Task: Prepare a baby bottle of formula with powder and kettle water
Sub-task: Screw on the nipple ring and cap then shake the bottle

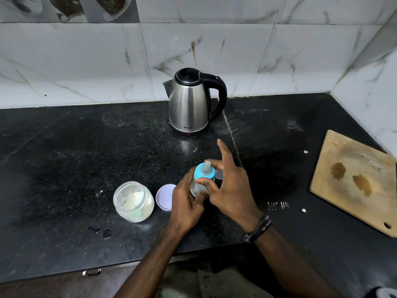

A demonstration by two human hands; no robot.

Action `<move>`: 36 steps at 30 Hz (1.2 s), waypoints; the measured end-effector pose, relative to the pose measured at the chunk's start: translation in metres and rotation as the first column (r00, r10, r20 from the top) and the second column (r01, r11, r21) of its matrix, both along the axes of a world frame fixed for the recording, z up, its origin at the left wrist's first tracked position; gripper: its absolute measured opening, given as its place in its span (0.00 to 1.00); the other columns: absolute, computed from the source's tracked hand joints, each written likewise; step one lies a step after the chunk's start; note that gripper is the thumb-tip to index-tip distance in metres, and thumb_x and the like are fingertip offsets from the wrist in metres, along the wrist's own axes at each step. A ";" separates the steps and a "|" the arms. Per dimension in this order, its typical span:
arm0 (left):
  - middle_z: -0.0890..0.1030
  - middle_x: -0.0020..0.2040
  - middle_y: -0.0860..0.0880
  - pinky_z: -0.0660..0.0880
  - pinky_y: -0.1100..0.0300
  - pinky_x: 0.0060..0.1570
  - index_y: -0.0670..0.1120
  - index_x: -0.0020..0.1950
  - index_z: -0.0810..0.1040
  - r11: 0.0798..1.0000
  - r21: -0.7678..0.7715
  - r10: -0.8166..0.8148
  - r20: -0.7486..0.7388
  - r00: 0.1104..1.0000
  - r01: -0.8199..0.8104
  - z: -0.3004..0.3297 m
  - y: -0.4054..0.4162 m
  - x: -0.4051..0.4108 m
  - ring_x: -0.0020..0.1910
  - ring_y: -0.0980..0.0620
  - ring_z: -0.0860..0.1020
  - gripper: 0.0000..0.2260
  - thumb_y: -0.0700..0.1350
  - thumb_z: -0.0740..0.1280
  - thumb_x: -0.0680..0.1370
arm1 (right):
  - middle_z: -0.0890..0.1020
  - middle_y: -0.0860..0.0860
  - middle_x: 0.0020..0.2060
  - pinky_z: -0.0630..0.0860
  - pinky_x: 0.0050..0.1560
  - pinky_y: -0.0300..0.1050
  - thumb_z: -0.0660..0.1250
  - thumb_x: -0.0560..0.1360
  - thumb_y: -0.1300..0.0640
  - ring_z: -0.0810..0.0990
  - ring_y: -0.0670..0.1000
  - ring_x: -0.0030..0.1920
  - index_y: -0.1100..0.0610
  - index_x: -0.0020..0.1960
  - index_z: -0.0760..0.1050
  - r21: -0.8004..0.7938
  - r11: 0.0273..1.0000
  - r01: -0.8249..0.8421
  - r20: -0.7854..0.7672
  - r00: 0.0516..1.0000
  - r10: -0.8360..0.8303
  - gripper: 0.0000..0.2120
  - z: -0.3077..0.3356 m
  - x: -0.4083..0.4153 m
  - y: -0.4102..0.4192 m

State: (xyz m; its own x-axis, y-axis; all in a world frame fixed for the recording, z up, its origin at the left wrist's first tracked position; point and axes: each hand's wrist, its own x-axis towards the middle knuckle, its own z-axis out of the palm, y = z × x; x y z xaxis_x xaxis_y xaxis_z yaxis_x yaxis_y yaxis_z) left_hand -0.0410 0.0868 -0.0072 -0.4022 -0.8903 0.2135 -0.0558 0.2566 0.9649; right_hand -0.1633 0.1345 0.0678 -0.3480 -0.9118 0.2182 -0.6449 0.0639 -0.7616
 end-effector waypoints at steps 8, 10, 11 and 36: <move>0.83 0.66 0.53 0.78 0.45 0.66 0.55 0.72 0.73 1.000 -0.012 -0.025 0.028 0.999 0.025 0.000 0.000 0.002 0.66 0.50 0.81 0.32 0.30 0.66 0.72 | 0.82 0.43 0.48 0.76 0.59 0.52 0.78 0.61 0.36 0.82 0.48 0.50 0.54 0.75 0.61 -0.019 0.995 0.100 -0.160 0.982 -0.102 0.51 0.001 -0.001 -0.001; 0.83 0.65 0.54 0.78 0.48 0.65 0.55 0.72 0.73 0.999 -0.012 -0.037 0.031 0.999 0.037 0.002 -0.001 0.003 0.65 0.52 0.81 0.29 0.34 0.67 0.74 | 0.77 0.44 0.65 0.71 0.69 0.51 0.80 0.64 0.44 0.75 0.45 0.65 0.48 0.78 0.55 0.112 0.991 -0.076 0.111 0.992 0.064 0.51 0.002 -0.010 -0.001; 0.83 0.64 0.55 0.78 0.50 0.64 0.57 0.71 0.73 0.999 -0.011 -0.044 0.034 0.998 0.045 0.003 -0.001 0.004 0.64 0.53 0.82 0.27 0.38 0.68 0.75 | 0.74 0.45 0.70 0.69 0.72 0.52 0.80 0.67 0.49 0.72 0.43 0.70 0.46 0.78 0.52 0.130 0.976 -0.174 0.218 0.965 0.144 0.49 0.001 -0.015 -0.002; 0.83 0.63 0.48 0.76 0.57 0.66 0.47 0.70 0.74 0.942 0.160 -0.307 0.063 0.950 0.294 0.004 -0.012 0.021 0.65 0.51 0.81 0.23 0.39 0.72 0.75 | 0.81 0.56 0.62 0.71 0.71 0.59 0.73 0.71 0.66 0.78 0.54 0.67 0.57 0.76 0.60 0.057 0.912 -0.406 0.535 0.783 0.316 0.37 -0.008 -0.030 -0.004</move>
State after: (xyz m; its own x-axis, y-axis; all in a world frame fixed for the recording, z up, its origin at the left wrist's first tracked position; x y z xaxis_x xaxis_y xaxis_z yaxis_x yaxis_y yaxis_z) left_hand -0.0200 0.0751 -0.0028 -0.6667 -0.7442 0.0423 -0.0824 0.1300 0.9881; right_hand -0.1933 0.1305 0.0594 -0.0046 -0.9985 -0.0544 -0.1729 0.0544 -0.9834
